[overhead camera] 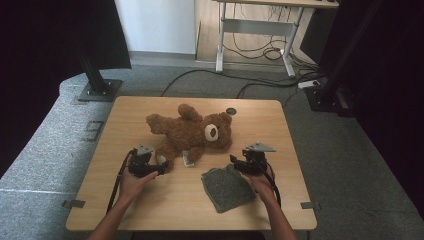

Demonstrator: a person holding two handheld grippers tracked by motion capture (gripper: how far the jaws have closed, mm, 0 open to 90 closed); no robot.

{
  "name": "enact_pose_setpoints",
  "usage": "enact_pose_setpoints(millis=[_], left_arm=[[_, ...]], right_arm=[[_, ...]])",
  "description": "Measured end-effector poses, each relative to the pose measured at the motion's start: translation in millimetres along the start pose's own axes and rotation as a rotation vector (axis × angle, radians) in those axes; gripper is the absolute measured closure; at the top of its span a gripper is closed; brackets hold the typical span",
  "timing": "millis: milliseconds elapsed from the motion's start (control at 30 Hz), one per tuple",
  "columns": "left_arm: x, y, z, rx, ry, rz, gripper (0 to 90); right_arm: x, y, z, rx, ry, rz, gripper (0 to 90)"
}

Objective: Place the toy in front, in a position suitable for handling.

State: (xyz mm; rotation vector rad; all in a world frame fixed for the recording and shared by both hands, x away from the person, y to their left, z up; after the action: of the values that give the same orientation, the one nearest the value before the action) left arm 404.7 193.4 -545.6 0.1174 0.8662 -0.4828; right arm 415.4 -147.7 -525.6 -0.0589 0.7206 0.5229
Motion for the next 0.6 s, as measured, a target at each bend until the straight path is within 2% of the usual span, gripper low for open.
enact_pose_setpoints(millis=[167,300,433,467,600], left_arm=[[11.7,2.2,1.4,-0.002,0.020,-0.006,17.1],[19.4,3.5,1.5,0.002,0.031,-0.010,17.3],[22.8,5.0,3.2,0.007,0.030,-0.011,17.8],[23.5,5.6,4.4,0.005,0.027,-0.014,18.1],[24.4,6.0,5.8,0.010,0.022,-0.023,20.4]], right_arm=[[14.4,25.3,16.2,-0.027,0.009,0.079,39.8],[31.3,44.6,24.0,-0.045,0.025,0.120,39.8],[44.9,54.6,27.2,-0.036,0.027,0.147,39.8],[54.6,62.2,28.7,-0.028,0.027,0.176,39.8],[69.0,75.3,28.8,-0.037,0.037,0.199,38.7]])
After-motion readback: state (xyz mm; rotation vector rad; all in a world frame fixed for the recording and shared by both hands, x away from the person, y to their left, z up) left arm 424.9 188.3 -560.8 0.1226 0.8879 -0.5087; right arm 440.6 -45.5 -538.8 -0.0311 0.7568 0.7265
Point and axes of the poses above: each handheld gripper's, and its own axes: x roughly forward along the jaws, z roughly out of its top, y roughly to its left, the point moved 5 cm from there along x, roughly forward along the jaws, and after that the axes turned 7 degrees about y, right-handed, at the moved point
